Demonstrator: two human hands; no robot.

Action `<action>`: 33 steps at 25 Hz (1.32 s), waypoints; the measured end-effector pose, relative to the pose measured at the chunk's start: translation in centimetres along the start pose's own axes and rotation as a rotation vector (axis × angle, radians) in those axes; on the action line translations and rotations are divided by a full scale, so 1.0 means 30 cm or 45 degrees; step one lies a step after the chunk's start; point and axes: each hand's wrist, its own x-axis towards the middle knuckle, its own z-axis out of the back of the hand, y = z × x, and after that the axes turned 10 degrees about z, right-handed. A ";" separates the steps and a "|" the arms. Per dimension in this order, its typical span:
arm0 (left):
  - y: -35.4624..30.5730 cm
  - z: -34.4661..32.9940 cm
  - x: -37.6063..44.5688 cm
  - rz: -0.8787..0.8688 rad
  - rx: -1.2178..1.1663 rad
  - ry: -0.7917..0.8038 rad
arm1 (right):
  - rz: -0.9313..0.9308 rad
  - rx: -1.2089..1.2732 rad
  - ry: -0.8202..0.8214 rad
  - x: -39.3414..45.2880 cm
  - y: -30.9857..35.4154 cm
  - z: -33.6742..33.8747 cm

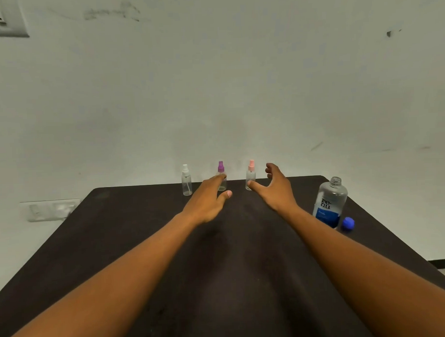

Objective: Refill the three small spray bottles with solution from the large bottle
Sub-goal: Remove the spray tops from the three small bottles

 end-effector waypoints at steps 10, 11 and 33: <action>0.085 -0.169 0.212 0.006 -0.111 0.017 | -0.268 0.175 -0.071 0.265 -0.229 -0.261; 0.094 -0.180 0.222 0.008 -0.123 0.015 | -0.283 0.194 -0.086 0.286 -0.243 -0.277; -0.171 0.077 -0.084 -0.048 -0.305 -0.024 | -0.161 0.417 -0.100 -0.171 0.100 -0.027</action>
